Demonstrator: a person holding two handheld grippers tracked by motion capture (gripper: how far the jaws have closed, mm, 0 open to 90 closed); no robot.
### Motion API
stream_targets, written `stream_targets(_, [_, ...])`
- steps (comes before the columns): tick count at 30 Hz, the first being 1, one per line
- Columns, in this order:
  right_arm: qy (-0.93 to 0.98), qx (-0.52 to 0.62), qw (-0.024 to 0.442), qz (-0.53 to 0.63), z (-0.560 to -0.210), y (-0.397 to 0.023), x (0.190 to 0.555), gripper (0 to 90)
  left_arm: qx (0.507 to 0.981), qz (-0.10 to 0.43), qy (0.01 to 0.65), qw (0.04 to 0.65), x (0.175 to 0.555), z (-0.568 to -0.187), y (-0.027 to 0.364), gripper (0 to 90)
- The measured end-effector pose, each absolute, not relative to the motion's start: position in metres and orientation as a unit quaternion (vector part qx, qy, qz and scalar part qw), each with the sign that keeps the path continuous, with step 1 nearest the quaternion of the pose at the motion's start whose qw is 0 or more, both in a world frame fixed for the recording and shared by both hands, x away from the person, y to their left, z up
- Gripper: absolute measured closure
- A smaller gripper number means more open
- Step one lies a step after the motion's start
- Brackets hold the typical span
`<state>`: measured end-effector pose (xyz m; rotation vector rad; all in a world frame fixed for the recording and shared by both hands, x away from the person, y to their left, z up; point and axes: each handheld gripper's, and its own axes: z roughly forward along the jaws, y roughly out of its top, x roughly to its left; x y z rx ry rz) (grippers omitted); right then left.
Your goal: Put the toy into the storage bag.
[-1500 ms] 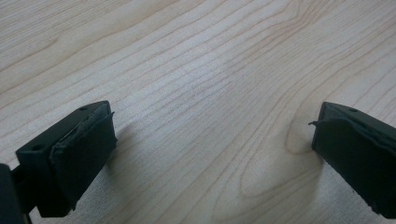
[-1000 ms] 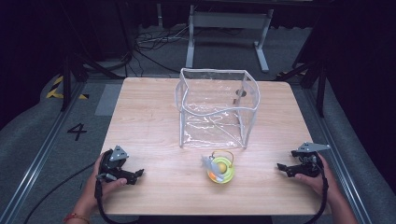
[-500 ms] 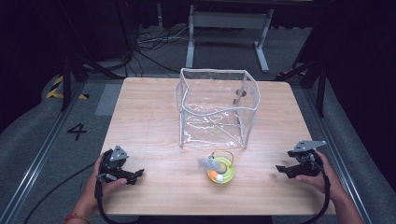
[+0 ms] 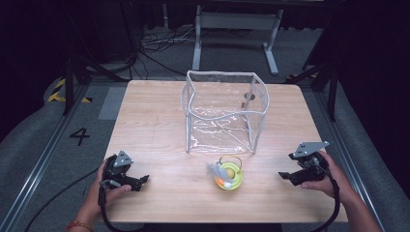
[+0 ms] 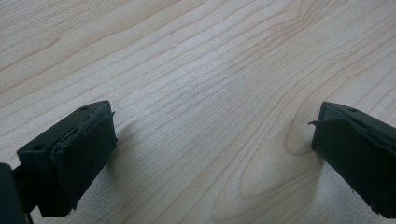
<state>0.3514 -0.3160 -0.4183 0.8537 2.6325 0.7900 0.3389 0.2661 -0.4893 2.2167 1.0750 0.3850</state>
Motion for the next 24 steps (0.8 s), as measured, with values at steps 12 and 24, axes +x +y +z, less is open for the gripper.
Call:
stream_targets(12, [0.932,0.213,0.115,0.272,-0.383,-0.285,0.353,26.2,0.843,0.146,0.409,0.318,0.339,-0.489,0.266,0.2])
stream_targets(24, [0.945,0.160,0.113,0.262,-0.361,-0.246,0.347,27.0,0.842,0.146,0.410,0.319,0.339,-0.489,0.266,0.2])
